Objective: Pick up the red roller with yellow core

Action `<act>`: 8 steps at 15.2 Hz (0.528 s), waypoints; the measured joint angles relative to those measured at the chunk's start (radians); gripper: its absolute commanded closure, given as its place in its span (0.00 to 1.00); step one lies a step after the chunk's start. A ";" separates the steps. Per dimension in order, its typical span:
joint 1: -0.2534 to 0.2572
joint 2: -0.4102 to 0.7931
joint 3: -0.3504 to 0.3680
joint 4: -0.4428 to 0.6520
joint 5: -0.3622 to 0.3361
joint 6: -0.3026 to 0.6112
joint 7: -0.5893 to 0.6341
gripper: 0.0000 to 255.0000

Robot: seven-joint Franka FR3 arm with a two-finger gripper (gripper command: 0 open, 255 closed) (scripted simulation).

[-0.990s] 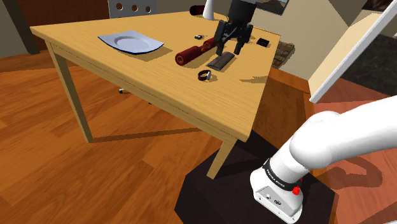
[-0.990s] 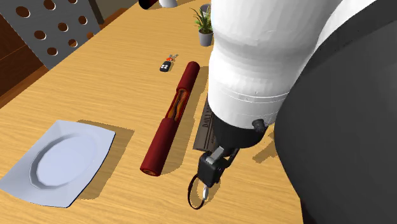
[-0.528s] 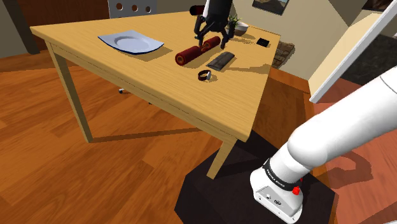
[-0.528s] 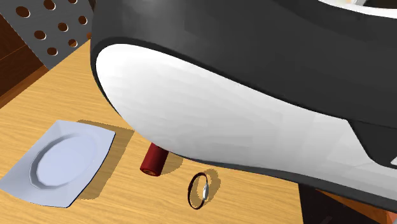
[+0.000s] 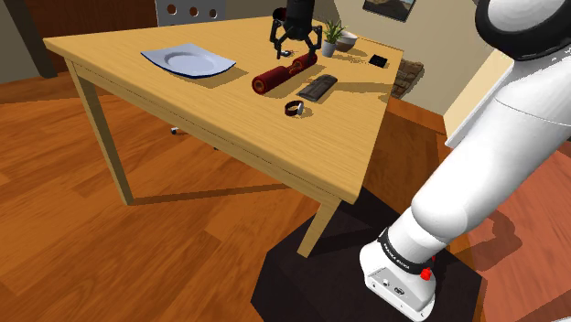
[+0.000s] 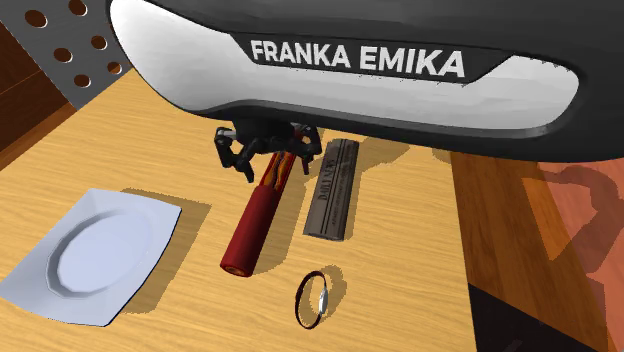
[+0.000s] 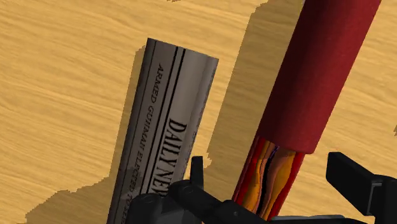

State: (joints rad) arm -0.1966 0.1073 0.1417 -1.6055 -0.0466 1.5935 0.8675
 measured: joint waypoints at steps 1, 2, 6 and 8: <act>-0.003 0.041 -0.007 0.051 -0.007 -0.017 0.040 0.00; -0.008 0.075 -0.016 0.095 -0.012 -0.032 0.077 0.00; -0.012 0.169 -0.038 0.195 -0.024 -0.054 0.171 0.00; -0.013 0.173 -0.039 0.174 -0.024 -0.030 0.178 0.00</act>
State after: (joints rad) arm -0.2098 0.2798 0.1024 -1.4311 -0.0707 1.5633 1.0453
